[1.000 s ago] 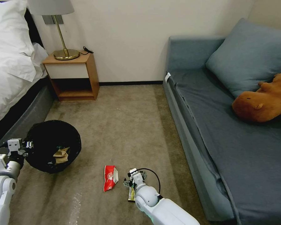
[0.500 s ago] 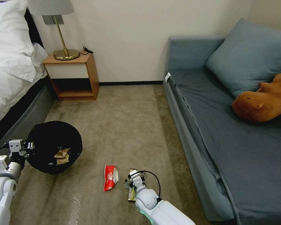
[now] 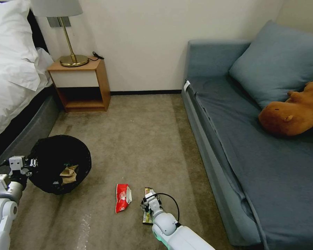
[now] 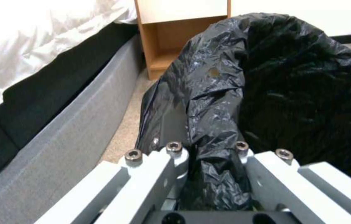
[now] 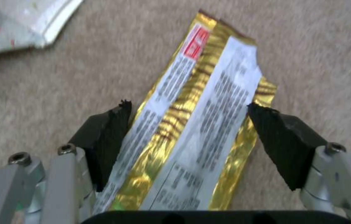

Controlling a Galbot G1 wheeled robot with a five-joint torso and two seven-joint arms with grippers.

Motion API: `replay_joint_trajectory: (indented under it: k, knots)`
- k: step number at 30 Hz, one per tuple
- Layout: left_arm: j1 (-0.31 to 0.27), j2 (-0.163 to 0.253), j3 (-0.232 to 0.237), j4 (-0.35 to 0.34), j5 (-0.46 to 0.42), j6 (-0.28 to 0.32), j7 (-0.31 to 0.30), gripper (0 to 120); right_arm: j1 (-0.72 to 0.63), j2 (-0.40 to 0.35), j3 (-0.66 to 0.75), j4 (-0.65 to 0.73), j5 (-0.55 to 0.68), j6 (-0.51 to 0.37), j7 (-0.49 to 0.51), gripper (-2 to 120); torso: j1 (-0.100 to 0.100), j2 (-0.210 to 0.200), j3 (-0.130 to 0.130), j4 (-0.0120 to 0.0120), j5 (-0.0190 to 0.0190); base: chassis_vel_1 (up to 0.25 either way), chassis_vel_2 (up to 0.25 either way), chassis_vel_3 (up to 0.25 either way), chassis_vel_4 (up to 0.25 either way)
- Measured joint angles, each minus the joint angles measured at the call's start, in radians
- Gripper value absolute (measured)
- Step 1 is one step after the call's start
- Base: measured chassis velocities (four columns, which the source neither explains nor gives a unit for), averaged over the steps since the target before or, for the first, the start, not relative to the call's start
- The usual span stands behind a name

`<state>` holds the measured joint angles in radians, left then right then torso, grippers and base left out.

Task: Pick up the trash bin, then pick up the garbage on the floor and place it into the trash bin.

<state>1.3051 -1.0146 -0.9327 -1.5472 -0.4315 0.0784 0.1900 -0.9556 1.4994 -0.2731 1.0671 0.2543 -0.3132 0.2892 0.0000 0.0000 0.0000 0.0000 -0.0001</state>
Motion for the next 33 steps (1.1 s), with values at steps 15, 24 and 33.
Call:
replay_joint_trajectory:
  k: [15,24,33]
  knots:
    - [-0.015,0.016,0.007,0.008,-0.011,0.0,0.002,4,-0.005,0.002,0.02,-0.009,-0.003,-0.016,-0.029,28,0.0,0.0,0.0,0.0004,0.0005,0.0,0.0,0.0,0.0]
    - [-0.027,0.013,0.016,0.021,-0.011,-0.004,0.007,4,0.0,-0.006,0.032,-0.012,0.004,-0.012,-0.03,0,0.0,0.0,0.0,-0.0001,-0.0001,0.0,0.0,0.0,0.0]
    - [-0.03,0.008,0.021,0.022,-0.006,-0.008,0.018,4,0.035,-0.03,0.027,0.056,0.055,-0.01,-0.024,0,0.0,0.0,0.0,-0.0002,-0.0002,0.0,0.0,0.0,0.0]
